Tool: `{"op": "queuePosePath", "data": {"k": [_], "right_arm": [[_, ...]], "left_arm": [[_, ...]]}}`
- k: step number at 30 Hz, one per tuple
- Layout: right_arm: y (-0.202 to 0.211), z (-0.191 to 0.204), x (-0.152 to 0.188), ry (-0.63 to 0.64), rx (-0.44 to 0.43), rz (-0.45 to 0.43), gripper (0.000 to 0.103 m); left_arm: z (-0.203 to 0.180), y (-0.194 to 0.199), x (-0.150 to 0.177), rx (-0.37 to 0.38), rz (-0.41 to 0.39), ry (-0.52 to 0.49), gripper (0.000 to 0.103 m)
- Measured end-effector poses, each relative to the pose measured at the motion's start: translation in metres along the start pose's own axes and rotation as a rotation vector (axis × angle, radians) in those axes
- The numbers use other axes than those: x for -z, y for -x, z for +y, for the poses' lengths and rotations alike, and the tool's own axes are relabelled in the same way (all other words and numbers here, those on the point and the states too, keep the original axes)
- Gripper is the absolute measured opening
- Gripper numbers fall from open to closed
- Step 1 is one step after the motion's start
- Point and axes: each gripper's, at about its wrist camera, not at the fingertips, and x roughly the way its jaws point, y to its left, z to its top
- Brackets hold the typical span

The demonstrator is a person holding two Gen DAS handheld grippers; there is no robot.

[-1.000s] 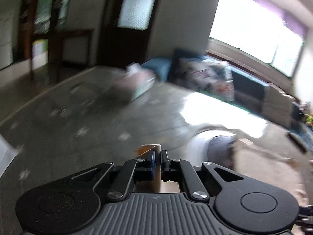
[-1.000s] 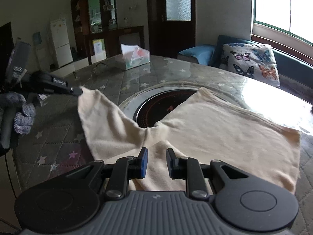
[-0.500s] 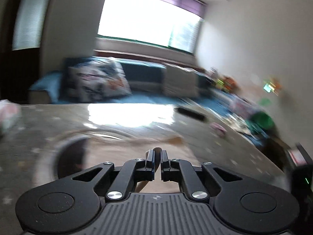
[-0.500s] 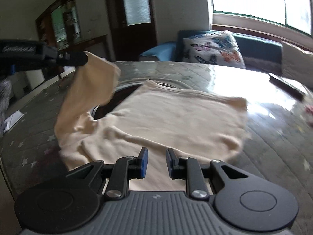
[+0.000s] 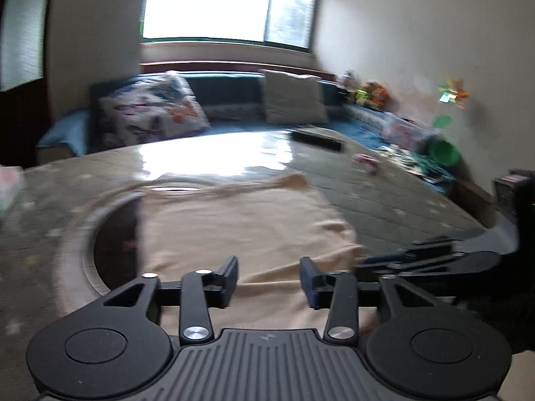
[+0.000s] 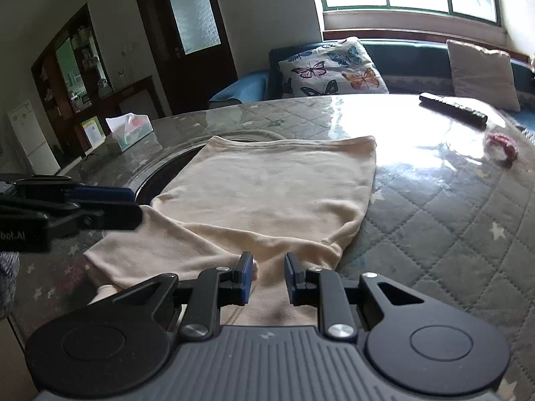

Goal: Fold clothes

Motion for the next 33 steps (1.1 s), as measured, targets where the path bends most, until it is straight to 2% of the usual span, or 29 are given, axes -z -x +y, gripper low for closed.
{"op": "queuePosePath", "data": {"k": [6,10,14,16,19,27,33], "right_arm": [[-0.005,0.006,0.009,-0.023,-0.034,0.044,0.021],[-0.011,0.012,0.016,-0.030,-0.045,0.069,0.021],[-0.012,0.018,0.015,-0.022,-0.045,0.074,0.022],[-0.012,0.020,0.013,-0.016,-0.044,0.073,0.009],[-0.010,0.023,0.005,0.000,-0.027,0.059,0.005],[0.013,0.049,-0.043,0.109,-0.025,-0.071,0.004],[0.024,0.070,-0.081,0.178,-0.032,-0.157,0.004]], "left_arm": [[0.061,0.022,0.023,-0.165,0.031,0.087,0.052],[0.084,0.033,0.042,-0.207,0.066,0.117,0.052],[0.086,0.036,0.058,-0.180,0.104,0.121,0.052],[0.084,0.036,0.065,-0.158,0.117,0.121,0.052],[0.079,0.028,0.070,-0.129,0.123,0.131,0.052],[0.067,0.020,0.067,-0.075,0.112,0.133,0.052],[0.062,0.014,0.067,-0.101,0.109,0.107,0.051]]}}
